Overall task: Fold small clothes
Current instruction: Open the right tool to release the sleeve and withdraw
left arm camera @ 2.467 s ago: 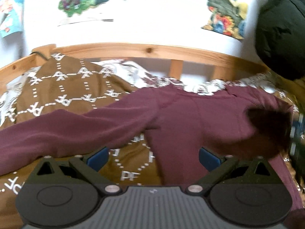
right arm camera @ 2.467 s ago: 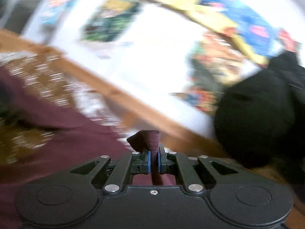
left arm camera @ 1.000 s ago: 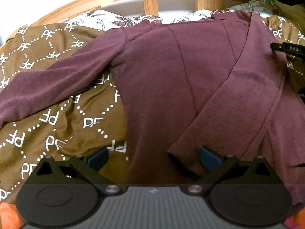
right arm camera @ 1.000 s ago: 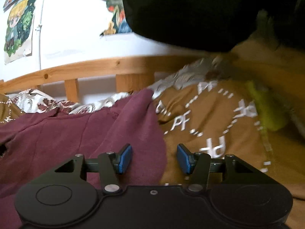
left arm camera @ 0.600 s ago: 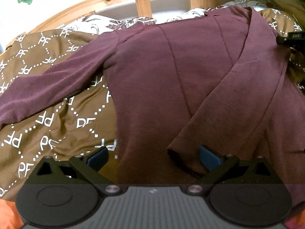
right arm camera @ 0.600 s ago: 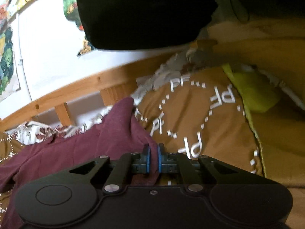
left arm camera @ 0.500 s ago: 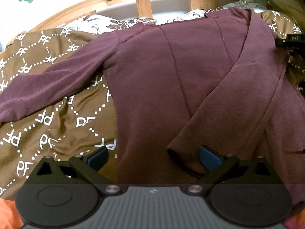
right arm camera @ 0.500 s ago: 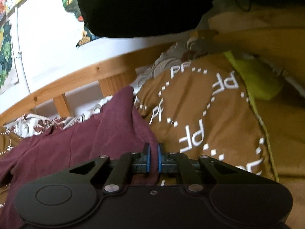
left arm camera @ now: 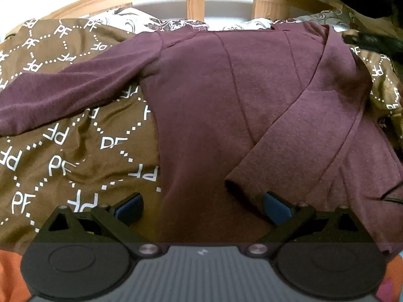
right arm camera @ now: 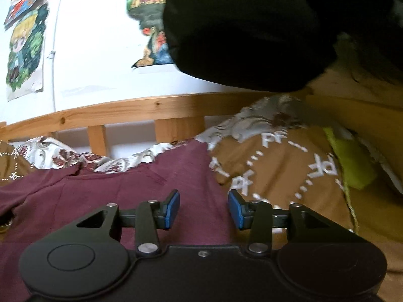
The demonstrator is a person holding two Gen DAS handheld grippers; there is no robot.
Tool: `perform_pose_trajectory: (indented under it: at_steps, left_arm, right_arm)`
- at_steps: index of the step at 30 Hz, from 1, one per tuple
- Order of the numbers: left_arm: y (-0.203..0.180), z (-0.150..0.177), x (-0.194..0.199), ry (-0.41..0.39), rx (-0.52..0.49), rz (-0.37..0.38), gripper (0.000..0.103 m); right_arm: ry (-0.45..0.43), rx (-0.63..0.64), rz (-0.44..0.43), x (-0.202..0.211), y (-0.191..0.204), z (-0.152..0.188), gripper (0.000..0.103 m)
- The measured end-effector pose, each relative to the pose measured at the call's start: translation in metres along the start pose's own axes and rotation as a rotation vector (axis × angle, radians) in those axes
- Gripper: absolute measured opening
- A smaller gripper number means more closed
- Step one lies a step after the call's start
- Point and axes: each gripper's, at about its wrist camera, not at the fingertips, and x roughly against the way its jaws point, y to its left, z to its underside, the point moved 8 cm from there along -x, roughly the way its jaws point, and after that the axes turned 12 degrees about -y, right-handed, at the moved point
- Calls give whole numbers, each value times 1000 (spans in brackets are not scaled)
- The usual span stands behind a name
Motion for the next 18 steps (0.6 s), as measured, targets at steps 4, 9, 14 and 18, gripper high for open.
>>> perform_pose_trajectory:
  at_steps: [4,9,14,18]
  left_arm:
    - [2,1,0,-7,11,25,102]
    - [8,5,-2,-17,47,60,102]
    - [7,6,-2,-24,45,70,102]
    - [8,6,-2,-24,50,73,102]
  right_arm:
    - [69,67,14,-50,10,-24,43]
    - [244,-73,-7,-106,-10,-32,42]
    - [292,-34,8,-122,-6,-35,6]
    - [172,290,121,-117,21,-53,4]
